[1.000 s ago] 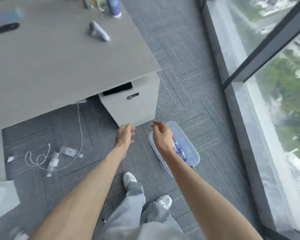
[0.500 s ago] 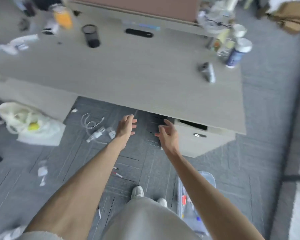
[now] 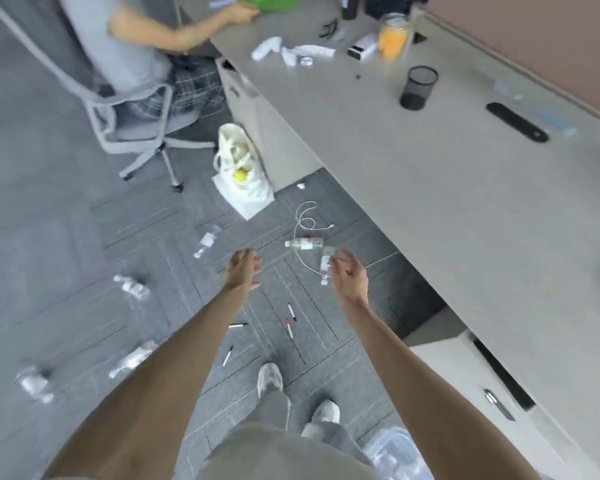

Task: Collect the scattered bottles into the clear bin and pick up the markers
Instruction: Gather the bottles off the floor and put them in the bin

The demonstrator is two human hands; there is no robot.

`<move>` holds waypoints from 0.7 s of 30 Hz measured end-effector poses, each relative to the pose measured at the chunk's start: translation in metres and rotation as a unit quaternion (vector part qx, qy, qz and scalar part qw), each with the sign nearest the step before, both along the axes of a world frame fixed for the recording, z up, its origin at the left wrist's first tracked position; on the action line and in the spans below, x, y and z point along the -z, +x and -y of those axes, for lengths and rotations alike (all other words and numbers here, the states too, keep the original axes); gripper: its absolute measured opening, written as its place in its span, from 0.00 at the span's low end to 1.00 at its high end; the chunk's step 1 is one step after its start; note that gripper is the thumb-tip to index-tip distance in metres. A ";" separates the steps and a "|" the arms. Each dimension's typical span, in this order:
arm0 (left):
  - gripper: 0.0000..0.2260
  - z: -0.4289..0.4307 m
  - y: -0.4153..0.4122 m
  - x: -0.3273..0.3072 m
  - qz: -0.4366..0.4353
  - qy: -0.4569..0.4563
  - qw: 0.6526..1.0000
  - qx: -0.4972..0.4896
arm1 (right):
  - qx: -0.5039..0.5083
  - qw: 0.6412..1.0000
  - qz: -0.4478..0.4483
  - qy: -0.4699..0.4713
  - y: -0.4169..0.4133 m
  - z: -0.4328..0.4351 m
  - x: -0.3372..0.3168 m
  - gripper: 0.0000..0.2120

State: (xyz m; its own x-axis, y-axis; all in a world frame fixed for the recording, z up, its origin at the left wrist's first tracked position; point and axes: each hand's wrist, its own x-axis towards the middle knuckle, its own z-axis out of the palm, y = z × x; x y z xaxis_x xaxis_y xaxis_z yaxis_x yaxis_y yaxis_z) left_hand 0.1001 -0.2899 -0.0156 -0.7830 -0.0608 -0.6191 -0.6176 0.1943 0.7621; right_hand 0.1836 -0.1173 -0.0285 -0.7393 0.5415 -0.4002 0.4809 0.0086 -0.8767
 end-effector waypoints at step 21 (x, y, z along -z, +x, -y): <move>0.18 0.006 -0.197 0.215 0.033 -0.001 0.995 0.095 | -0.061 0.989 0.131 0.041 -0.201 0.019 0.204 0.25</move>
